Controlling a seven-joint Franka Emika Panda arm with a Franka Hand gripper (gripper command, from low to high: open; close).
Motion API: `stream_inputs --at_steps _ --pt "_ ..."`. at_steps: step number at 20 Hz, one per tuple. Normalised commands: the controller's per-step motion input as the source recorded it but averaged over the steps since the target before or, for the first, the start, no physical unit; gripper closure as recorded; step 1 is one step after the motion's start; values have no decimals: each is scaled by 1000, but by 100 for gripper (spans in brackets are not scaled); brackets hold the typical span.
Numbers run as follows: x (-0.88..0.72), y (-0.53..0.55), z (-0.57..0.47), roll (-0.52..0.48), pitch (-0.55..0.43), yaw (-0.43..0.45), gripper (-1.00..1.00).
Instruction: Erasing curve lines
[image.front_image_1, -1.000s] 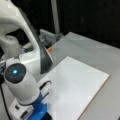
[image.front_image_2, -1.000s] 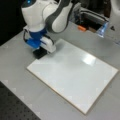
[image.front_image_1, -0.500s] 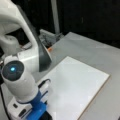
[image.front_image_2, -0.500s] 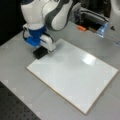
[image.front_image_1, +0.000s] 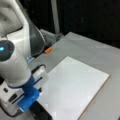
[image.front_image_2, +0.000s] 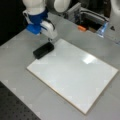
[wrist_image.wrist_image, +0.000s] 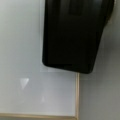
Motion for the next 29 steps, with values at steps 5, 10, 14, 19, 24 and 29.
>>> stream_inputs --at_steps 5,10,14,19,24,29 --pt "-252 388 153 -93 -45 -35 -100" --pt "-274 502 134 -90 -31 -90 -100" --pt "-205 471 45 -85 -29 -72 -100" --pt "-96 401 43 -129 3 -45 -100" --pt "-57 226 0 -161 19 -19 -100" --pt "-67 93 -34 -279 -21 47 -100"
